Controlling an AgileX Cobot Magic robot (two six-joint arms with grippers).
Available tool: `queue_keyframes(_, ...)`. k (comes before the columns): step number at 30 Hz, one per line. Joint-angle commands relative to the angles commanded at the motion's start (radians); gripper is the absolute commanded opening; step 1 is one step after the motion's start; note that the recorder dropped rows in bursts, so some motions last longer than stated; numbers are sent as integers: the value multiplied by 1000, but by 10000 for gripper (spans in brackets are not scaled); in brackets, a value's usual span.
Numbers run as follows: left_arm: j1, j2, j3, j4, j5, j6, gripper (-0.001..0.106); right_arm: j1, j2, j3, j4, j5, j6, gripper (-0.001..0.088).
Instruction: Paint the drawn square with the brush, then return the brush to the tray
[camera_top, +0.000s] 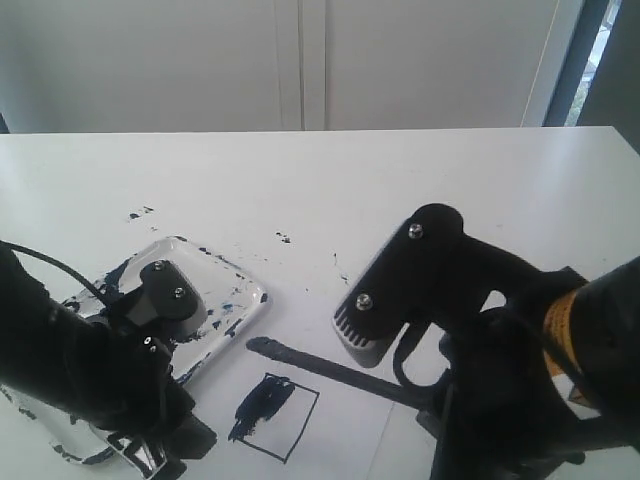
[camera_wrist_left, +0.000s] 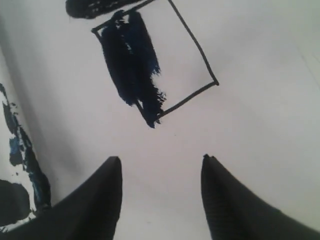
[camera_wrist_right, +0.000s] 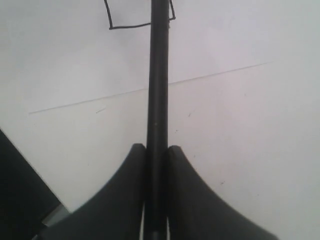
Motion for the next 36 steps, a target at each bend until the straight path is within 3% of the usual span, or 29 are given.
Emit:
queue_keyframes(5, 0, 0, 78, 71, -71, 0, 528, 0, -37, 0, -2, 6, 0, 0)
queue_keyframes(10, 0, 0, 144, 67, -115, -35, 528, 0, -50, 0, -4, 6, 0, 0)
queue_keyframes(13, -15, 0, 143, 62, -126, -53, 528, 0, -49, 0, -4, 3, 0, 0)
queue_keyframes(22, -147, 0, 145, 66, -230, -48, 528, 0, -49, 0, -4, 2, 0, 0)
queue_keyframes(30, -159, 0, 154, 96, -264, -41, 528, 0, -49, 0, -4, 8, 0, 0)
queue_keyframes(36, -159, 67, 187, 103, -289, -41, 528, 0, -49, 0, 7, 19, 0, 0)
